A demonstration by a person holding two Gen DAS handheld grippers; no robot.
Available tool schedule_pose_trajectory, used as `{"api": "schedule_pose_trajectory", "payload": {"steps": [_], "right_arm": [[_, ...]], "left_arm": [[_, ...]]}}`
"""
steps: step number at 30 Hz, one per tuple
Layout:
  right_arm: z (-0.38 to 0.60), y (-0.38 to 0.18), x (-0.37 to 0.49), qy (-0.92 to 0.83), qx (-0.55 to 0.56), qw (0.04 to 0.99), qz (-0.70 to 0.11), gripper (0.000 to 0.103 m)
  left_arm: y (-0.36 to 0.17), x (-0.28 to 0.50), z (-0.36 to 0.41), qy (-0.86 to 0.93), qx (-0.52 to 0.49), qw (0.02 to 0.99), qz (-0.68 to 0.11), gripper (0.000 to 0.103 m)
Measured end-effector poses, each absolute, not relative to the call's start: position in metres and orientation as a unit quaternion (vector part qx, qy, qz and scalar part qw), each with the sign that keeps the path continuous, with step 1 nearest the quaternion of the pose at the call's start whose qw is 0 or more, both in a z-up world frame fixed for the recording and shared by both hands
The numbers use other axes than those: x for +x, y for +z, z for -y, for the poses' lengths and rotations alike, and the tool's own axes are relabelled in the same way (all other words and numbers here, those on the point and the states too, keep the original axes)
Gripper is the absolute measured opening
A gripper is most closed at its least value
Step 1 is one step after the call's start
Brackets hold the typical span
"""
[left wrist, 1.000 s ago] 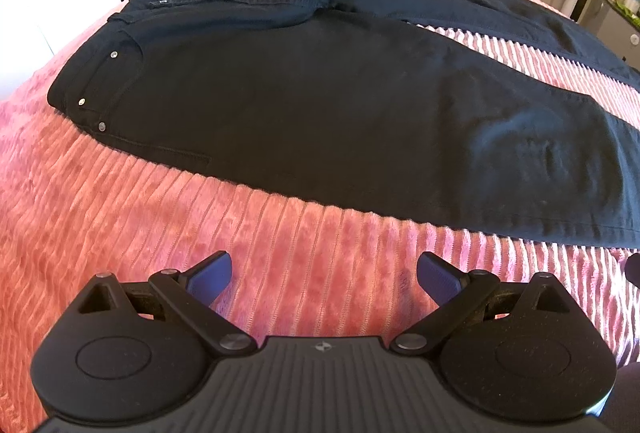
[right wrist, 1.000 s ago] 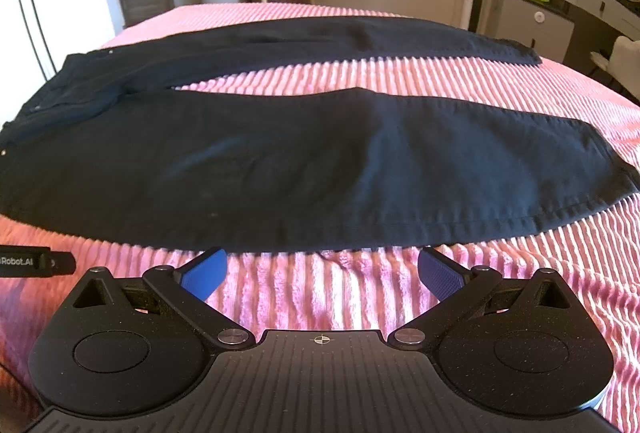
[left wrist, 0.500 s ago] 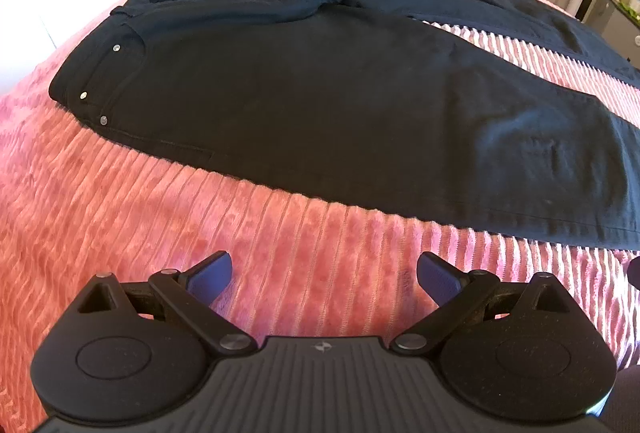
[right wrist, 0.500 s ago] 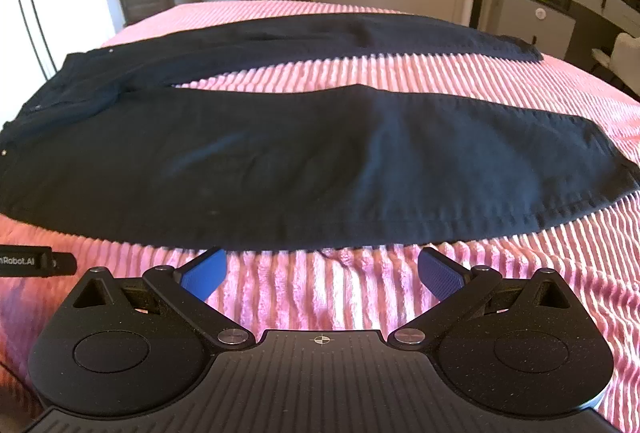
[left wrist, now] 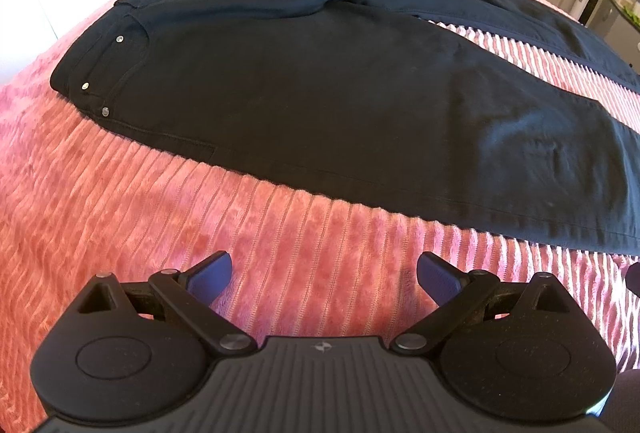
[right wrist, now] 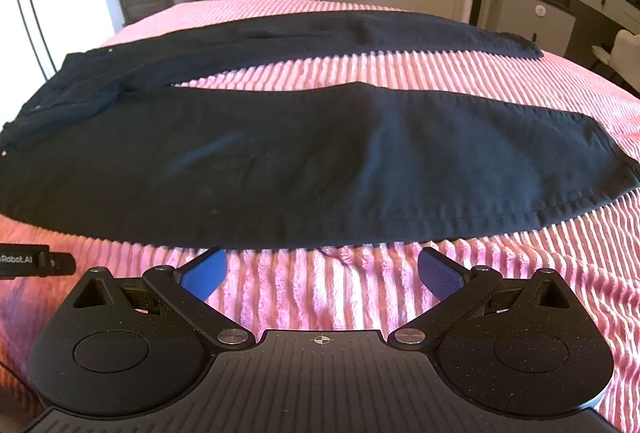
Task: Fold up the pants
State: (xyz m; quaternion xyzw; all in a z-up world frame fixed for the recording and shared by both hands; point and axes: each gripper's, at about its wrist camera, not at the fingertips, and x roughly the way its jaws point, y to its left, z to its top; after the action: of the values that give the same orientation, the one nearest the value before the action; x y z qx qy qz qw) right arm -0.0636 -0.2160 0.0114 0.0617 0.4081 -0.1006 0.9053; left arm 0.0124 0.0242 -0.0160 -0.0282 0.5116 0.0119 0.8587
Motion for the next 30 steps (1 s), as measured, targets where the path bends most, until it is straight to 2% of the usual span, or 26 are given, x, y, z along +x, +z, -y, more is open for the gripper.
{"api": "schedule_pose_trajectory", "payload": {"steps": [30], "right_arm": [[0.2241, 0.0083, -0.0609, -0.090, 0.087, 0.900, -0.417, 0.103]], "left_arm": [[-0.0169, 0.0136, -0.0306, 0.014, -0.052, 0.856, -0.514, 0.099]]}}
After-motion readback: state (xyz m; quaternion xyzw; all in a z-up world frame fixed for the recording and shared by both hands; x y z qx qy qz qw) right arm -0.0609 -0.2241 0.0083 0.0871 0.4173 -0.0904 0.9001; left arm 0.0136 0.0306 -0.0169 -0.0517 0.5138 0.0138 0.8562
